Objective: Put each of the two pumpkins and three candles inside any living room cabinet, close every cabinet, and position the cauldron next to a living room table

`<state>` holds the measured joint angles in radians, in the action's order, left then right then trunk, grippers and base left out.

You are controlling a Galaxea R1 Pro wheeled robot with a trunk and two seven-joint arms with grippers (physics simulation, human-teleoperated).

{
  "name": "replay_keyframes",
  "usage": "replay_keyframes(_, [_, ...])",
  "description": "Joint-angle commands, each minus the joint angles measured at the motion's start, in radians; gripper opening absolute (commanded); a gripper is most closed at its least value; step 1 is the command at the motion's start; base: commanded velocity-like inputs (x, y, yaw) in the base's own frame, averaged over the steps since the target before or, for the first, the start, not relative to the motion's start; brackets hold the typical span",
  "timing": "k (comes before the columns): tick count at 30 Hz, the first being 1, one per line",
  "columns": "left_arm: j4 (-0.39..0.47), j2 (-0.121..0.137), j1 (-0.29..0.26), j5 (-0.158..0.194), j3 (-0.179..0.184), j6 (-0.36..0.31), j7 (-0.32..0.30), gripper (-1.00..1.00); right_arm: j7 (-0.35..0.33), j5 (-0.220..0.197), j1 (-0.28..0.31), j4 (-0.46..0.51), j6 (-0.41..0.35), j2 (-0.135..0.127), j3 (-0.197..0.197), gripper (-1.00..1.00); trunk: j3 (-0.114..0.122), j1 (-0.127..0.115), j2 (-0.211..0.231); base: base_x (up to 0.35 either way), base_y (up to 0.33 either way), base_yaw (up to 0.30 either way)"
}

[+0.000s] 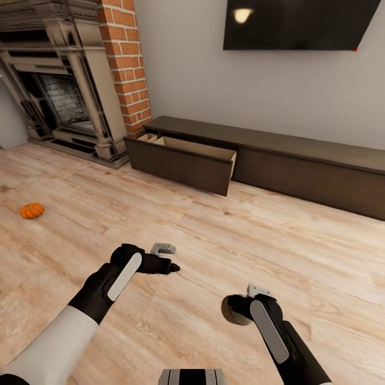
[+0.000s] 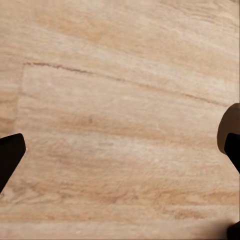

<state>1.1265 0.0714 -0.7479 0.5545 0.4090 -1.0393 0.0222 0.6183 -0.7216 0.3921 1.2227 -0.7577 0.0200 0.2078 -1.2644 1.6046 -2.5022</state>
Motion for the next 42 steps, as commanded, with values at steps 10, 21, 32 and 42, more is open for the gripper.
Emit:
replay_keyframes(10, [-0.027,-0.017,0.017,-0.026,-0.024,-0.008,-0.026,1.00,0.031,0.011,-0.028,0.029,-0.047,-0.023,0.029,-1.00,-0.001,0.000,0.000,0.151,0.088,0.016])
replay_keyframes(21, [-0.040,-0.017,0.017,-0.089,-0.024,-0.008,-0.087,1.00,0.058,0.011,-0.062,0.090,-0.124,-0.023,0.029,-1.00,-0.001,0.000,0.000,0.000,0.000,0.000])
replay_keyframes(32, [-0.006,0.008,-0.003,-0.094,-0.005,-0.008,-0.070,1.00,0.017,0.006,-0.022,0.075,-0.085,-0.025,0.040,-1.00,0.018,-0.002,0.001,0.000,0.000,0.000])
replay_keyframes(42, [-0.002,0.011,-0.005,0.015,-0.003,-0.008,0.018,1.00,0.012,0.005,0.000,-0.018,-0.062,-0.026,0.042,-1.00,0.051,-0.016,0.023,0.000,0.000,0.000])
